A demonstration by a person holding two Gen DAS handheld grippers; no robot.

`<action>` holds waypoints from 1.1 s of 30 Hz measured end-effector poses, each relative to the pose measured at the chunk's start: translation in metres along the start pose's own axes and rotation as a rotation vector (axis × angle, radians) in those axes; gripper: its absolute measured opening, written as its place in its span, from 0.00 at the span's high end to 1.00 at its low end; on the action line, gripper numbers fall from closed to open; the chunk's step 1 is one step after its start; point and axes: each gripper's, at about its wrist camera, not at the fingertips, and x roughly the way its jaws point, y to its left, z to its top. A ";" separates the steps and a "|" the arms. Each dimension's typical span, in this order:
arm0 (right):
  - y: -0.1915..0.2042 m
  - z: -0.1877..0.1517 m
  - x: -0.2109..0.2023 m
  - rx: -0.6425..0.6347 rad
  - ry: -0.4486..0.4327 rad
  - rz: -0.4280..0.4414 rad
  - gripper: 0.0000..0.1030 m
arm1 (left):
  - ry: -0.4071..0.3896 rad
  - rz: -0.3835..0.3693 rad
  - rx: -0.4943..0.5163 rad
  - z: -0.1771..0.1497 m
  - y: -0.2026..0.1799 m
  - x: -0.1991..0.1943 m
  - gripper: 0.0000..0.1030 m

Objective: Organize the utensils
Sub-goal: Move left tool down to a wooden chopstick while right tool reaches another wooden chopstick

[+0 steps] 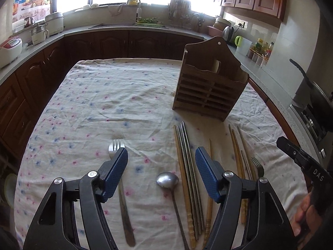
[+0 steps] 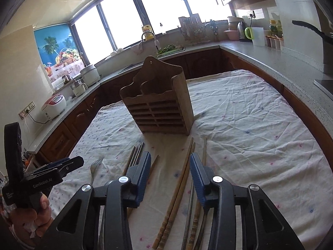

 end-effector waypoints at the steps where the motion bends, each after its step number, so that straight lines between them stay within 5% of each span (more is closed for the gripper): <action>1: -0.002 0.003 0.007 0.005 0.014 0.000 0.71 | 0.014 -0.003 0.004 0.003 -0.001 0.006 0.40; 19: -0.022 0.014 0.124 0.037 0.257 -0.065 0.77 | 0.197 -0.054 0.033 0.023 -0.007 0.099 0.59; 24: -0.026 0.014 0.135 0.029 0.275 -0.073 0.82 | 0.243 -0.063 0.039 0.023 -0.009 0.121 0.74; 33: -0.023 0.017 0.137 -0.024 0.270 -0.092 0.82 | 0.249 -0.073 0.097 0.025 -0.022 0.127 0.75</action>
